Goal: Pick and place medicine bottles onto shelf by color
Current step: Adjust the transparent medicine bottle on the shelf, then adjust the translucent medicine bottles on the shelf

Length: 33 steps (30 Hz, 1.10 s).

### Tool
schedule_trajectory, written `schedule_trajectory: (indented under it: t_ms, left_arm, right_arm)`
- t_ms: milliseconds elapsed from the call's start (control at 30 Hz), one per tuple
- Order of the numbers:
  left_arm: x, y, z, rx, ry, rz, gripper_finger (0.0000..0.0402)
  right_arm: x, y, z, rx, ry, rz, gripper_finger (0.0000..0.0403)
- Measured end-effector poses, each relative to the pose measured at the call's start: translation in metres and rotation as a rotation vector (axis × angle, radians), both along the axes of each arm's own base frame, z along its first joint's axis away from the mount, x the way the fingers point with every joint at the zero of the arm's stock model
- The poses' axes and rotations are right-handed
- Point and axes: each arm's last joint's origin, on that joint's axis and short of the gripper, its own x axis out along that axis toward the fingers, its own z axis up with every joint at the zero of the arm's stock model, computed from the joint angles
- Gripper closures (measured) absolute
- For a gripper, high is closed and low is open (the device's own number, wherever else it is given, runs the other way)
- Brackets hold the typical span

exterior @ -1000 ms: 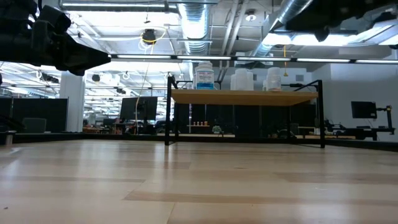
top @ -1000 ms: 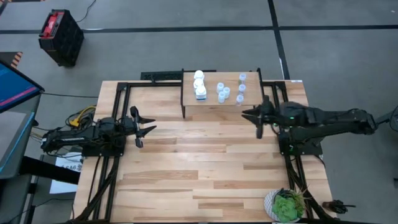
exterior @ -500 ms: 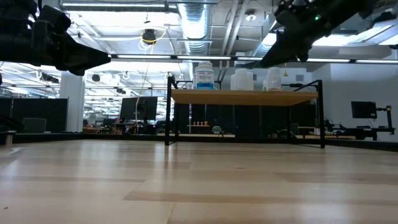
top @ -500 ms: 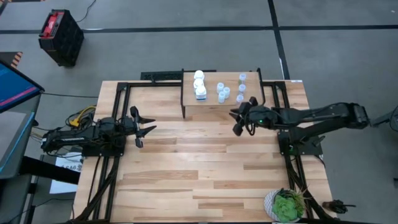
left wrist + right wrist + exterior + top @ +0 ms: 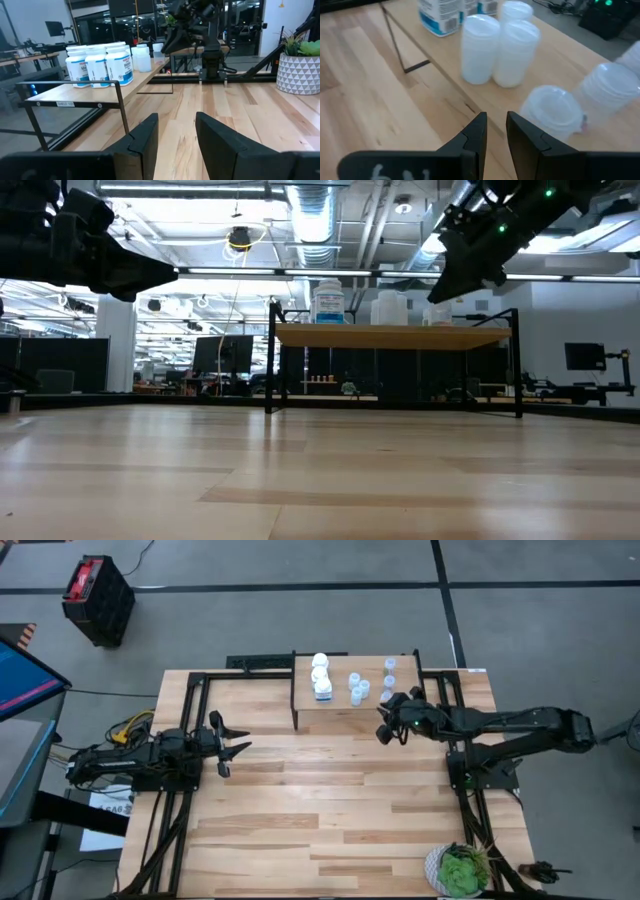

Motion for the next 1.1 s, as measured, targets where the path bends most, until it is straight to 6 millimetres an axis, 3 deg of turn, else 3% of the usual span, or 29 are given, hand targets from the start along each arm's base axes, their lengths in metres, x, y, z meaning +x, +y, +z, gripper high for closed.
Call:
schedule_trajectory:
  t_ms: [633,867,1100]
  left_arm:
    - [0.000,0.000,0.000,0.000,0.000,0.000,0.0281]
    - [0.000,0.000,0.000,0.000,0.000,0.000,0.0281]
    - [0.000,0.000,0.000,0.000,0.000,0.000,0.0281]
  right_arm:
    - [-0.009,-0.024,-0.003,0.005,0.042,-0.115,0.0306]
    - [-0.008,-0.023,-0.002,0.009,0.027,-0.106,0.0306]
    - [0.003,-0.005,0.025,-0.017,-0.039,0.013,0.0306]
